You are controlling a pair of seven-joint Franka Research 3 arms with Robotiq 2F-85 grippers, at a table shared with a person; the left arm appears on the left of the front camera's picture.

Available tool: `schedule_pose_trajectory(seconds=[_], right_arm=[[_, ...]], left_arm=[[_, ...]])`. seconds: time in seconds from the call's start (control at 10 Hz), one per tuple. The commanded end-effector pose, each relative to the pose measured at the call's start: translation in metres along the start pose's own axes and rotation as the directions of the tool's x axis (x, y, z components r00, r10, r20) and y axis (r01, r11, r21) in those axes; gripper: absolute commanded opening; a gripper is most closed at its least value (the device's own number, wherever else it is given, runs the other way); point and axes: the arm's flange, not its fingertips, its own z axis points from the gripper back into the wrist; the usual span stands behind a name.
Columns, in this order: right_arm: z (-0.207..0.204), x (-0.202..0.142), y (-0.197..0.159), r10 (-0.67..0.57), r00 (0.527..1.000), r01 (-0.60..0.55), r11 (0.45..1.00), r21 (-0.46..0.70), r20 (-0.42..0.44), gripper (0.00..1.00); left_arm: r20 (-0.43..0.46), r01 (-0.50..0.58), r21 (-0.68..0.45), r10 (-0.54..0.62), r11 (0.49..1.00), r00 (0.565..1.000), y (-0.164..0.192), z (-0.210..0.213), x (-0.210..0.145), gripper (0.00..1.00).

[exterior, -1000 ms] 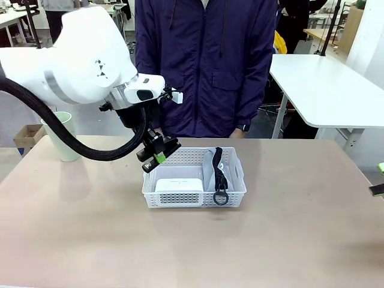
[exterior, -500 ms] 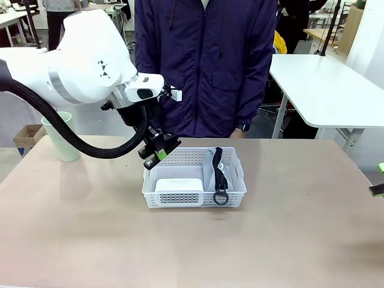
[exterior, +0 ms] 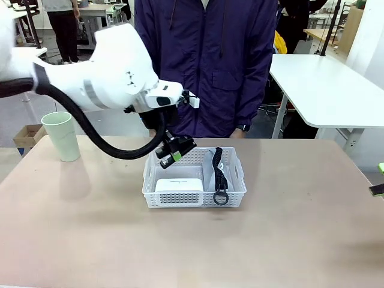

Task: Efficiently arrange items inside the basket to fit them all.
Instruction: Pick up the Stapler and place it inside the Organizing basket.

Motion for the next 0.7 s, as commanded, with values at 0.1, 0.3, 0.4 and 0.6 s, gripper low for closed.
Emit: schedule_pose_trajectory(seconds=[0.1, 0.3, 0.4, 0.6], right_arm=[[0.002, -0.002, 0.0, 0.016, 1.0, -0.017, 1.0, -0.003, -0.009, 1.0], [0.002, -0.002, 0.0, 0.016, 1.0, -0.017, 1.0, -0.003, -0.009, 1.0], [0.002, -0.002, 0.0, 0.016, 1.0, -0.017, 1.0, -0.003, -0.009, 1.0], [0.002, -0.002, 0.0, 0.016, 1.0, -0.017, 1.0, -0.003, -0.009, 1.0]], left_arm=[[-0.045, 0.076, 0.032, -0.074, 0.997, 0.996, 0.01, -0.03, 0.023, 0.36], [-0.108, 0.1, 0.021, -0.097, 0.995, 0.989, 0.01, -0.055, 0.033, 0.36], [-0.157, 0.098, 0.001, -0.097, 0.995, 0.983, 0.009, -0.07, 0.036, 0.36], [-0.221, 0.051, 0.018, -0.046, 0.999, 0.974, 0.005, -0.09, 0.034, 0.36]])
